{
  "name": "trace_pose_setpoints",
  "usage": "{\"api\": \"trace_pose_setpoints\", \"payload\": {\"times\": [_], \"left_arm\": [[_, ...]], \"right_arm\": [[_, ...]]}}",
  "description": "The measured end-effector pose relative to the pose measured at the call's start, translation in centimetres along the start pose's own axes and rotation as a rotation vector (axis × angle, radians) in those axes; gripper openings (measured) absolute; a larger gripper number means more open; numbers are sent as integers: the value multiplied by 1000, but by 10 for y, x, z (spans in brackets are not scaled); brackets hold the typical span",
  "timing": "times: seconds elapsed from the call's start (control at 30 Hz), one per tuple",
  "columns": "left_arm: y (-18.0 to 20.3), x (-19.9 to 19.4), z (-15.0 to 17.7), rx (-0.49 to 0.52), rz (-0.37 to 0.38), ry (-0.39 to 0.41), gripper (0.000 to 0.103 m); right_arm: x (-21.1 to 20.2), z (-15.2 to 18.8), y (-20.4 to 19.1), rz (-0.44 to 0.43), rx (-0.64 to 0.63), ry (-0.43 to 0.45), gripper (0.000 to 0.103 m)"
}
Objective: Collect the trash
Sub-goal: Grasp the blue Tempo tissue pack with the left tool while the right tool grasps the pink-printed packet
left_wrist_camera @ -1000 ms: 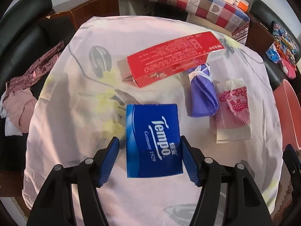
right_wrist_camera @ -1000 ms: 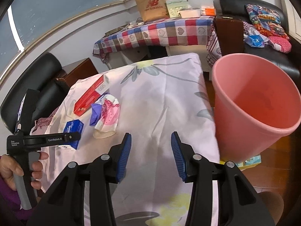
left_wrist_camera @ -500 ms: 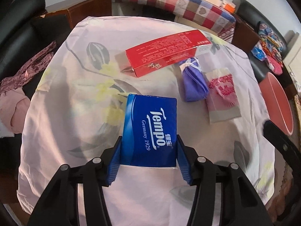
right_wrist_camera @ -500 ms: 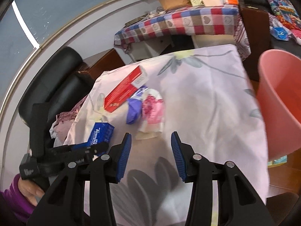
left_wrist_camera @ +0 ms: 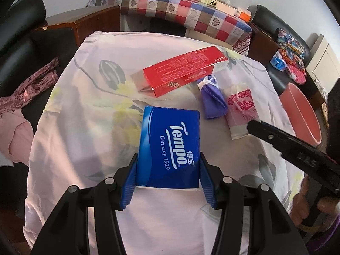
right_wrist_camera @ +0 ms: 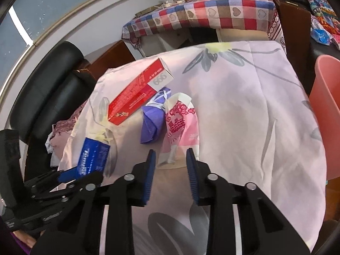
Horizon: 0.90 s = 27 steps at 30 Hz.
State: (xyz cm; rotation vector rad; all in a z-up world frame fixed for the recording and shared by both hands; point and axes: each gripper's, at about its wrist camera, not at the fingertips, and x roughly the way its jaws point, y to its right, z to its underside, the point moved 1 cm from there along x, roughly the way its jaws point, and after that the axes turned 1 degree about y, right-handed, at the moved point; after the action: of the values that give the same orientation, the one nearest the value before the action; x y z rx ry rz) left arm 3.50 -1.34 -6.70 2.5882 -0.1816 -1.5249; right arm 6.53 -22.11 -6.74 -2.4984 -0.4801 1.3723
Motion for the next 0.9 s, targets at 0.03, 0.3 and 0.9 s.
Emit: {"api": "trace_pose_setpoints", "payload": {"times": [0.03, 0.3, 0.9], "left_arm": [[-1, 0, 0, -2, 6, 1, 53], [0, -1, 0, 2, 23, 12, 53], [86, -13, -27, 159, 126, 74, 53]], "right_arm": [[2, 0, 0, 3, 2, -5, 24], [-6, 3, -3, 11, -25, 15, 12], [-87, 4, 55, 25, 120, 191, 12]]}}
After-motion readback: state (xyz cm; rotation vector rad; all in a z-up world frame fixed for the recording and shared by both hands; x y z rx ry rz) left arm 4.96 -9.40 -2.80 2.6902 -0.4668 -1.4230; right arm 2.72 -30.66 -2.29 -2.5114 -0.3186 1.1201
